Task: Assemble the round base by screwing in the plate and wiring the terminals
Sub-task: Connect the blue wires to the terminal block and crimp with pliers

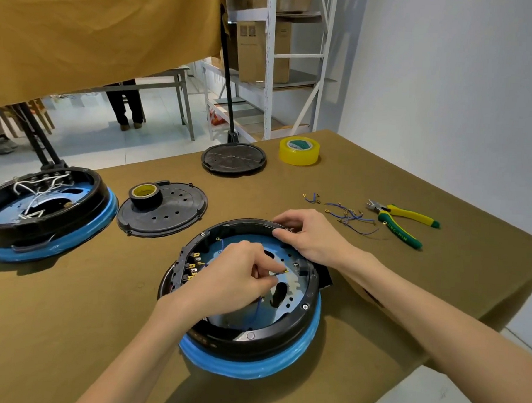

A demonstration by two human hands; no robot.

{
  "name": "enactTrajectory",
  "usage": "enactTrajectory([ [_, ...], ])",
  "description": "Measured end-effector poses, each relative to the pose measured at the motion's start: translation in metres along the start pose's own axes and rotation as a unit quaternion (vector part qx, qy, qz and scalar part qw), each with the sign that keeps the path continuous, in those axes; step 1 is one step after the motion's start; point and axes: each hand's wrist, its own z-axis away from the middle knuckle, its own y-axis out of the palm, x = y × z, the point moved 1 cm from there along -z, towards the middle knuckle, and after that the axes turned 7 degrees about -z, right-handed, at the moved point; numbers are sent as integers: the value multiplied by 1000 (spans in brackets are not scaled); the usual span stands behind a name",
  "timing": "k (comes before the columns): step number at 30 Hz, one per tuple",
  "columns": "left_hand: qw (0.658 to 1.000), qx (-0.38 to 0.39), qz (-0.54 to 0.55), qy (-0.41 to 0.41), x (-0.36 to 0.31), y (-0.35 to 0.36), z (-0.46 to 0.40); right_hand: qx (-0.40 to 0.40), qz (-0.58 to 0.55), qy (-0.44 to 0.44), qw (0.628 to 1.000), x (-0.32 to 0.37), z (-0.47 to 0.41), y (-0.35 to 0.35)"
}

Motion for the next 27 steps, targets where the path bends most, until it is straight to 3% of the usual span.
enactTrajectory([
  [4,998,-31,17,-47,0,5,-6,-7,-13,-4,1000,-2,1,2],
  [9,997,-49,15,-49,-2,6,-9,-8,-17,-2,1000,-3,1,3],
  [27,999,-8,26,-20,-3,13,-17,-21,-23,-4,1000,-7,0,8],
])
